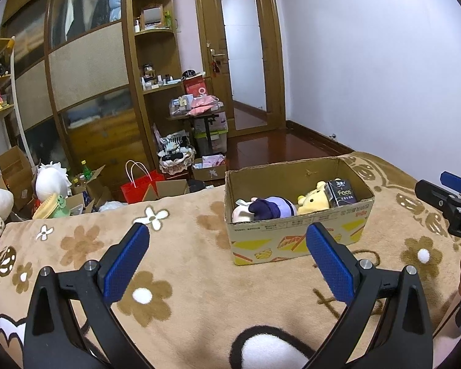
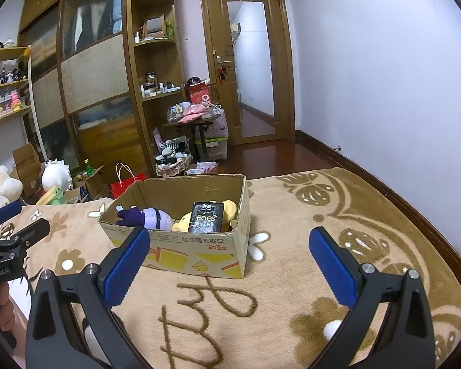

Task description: Organize soft objects

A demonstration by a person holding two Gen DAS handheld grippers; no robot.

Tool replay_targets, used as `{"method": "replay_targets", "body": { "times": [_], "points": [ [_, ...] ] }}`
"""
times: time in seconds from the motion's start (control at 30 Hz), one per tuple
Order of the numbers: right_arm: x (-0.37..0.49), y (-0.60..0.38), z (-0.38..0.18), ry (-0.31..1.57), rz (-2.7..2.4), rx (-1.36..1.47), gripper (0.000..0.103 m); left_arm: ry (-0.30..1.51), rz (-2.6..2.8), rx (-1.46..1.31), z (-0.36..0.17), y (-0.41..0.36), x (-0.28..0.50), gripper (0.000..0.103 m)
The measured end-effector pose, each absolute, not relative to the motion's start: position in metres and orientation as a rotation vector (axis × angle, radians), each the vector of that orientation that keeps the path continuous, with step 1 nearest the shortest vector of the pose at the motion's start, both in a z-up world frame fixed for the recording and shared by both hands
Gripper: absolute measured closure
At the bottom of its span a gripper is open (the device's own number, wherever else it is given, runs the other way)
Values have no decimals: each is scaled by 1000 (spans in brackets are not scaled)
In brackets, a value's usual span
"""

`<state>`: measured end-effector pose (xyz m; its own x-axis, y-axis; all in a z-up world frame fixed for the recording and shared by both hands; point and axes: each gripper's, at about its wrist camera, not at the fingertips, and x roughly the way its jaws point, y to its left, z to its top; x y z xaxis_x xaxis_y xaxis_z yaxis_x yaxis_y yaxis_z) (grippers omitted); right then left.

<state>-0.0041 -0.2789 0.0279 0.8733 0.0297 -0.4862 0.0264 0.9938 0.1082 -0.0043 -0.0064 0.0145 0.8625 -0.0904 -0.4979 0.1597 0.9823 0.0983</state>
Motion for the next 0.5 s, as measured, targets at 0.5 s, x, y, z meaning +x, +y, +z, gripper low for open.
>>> {"method": "replay_targets", "body": {
  "times": [0.5],
  "points": [
    [-4, -279, 28, 510, 2, 113, 0, 515, -128, 151, 14, -8, -4, 2]
  ]
}}
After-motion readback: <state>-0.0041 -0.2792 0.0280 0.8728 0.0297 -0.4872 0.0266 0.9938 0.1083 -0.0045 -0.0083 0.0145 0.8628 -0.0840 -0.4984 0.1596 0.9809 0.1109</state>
